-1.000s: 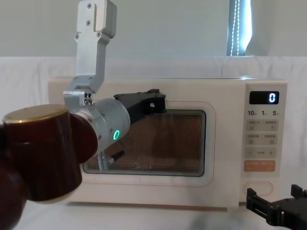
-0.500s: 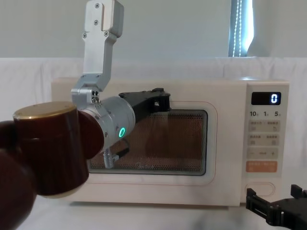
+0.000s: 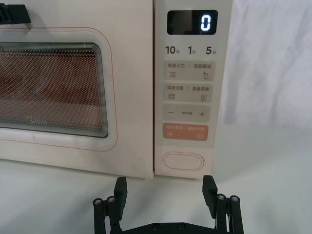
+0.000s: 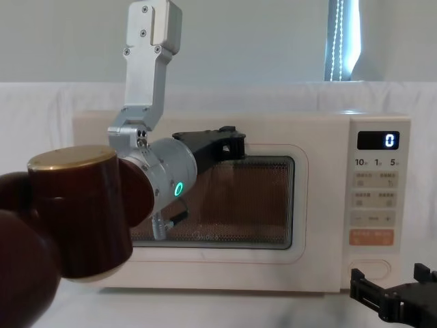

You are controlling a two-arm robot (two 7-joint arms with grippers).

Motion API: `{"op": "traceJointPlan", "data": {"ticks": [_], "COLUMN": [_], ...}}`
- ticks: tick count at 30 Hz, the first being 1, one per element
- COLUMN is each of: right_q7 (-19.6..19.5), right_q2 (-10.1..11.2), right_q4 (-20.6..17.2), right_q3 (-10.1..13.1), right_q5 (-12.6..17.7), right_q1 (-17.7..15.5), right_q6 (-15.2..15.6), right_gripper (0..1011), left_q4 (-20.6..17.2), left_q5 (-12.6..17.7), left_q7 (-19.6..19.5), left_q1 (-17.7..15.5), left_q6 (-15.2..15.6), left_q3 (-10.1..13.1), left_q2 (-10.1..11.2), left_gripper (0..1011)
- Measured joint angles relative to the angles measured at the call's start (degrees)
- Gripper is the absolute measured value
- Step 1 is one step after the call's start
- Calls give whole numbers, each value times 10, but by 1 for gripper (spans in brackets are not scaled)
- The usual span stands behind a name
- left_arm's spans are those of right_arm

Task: Press the button to open the microwave door with one hand; close the microwave door with the other hand.

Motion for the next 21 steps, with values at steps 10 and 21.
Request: {"op": "traceJointPlan", "data": {"ticks": [10,21], "right_q7": [0,0], "right_q2": [0,0], "right_q4": [0,0], "right_q3": [0,0], "right_q5": [0,0], "right_q1": [0,0], "right_q6": [0,0], "right_gripper": [1002,1002], "left_q4": [9,18], "left_q5": [2,2], "left_q7": [-1,-2], "left_q1": [-4,-9], "left_q6": [-1,-3], "left_q3": [-1,-2], "left_q2": [-5,-9], "left_gripper": [0,0]}}
